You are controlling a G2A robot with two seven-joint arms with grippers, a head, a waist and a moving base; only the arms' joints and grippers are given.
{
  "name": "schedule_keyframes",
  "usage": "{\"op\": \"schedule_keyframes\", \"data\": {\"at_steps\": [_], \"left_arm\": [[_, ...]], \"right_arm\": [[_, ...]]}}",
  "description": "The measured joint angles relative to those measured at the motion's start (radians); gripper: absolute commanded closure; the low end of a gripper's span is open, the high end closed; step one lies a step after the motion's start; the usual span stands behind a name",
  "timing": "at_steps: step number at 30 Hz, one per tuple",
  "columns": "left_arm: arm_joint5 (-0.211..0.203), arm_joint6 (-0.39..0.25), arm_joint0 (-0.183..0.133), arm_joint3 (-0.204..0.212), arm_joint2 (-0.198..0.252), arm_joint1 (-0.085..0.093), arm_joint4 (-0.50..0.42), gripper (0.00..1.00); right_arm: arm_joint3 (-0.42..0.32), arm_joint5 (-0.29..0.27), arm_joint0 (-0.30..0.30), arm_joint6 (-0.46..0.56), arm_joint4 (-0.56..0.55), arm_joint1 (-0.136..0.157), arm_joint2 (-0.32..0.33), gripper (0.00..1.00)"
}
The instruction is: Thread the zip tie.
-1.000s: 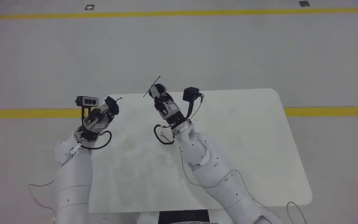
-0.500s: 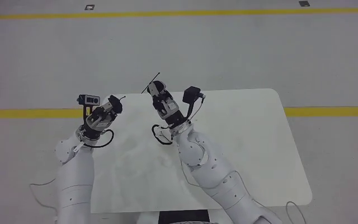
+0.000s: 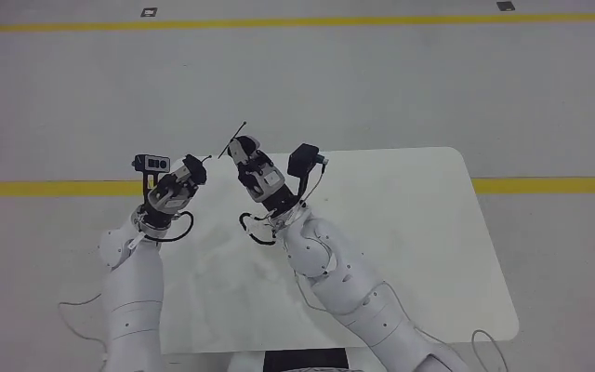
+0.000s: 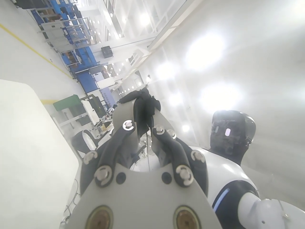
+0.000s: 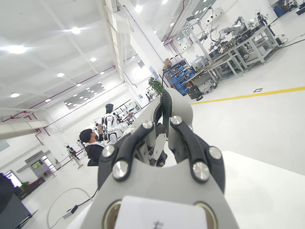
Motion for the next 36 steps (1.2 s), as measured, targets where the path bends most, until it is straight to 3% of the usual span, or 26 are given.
{"op": "schedule_keyframes", "data": {"at_steps": [12,29,36], "left_arm": [[0.0,0.0,0.0,0.0,0.0,0.0,0.0,1.0],[0.0,0.0,0.0,0.0,0.0,0.0,0.0,1.0],[0.0,0.0,0.0,0.0,0.0,0.0,0.0,1.0]], "right_arm": [[-0.029,0.012,-0.006,0.002,-0.038,0.002,-0.006,1.0],[-0.007,0.139,0.021,-0.067,-0.208,-0.014,-0.061,1.0],[-0.004,0.142,0.025,-0.076,-0.22,-0.015,-0.062,1.0]]}}
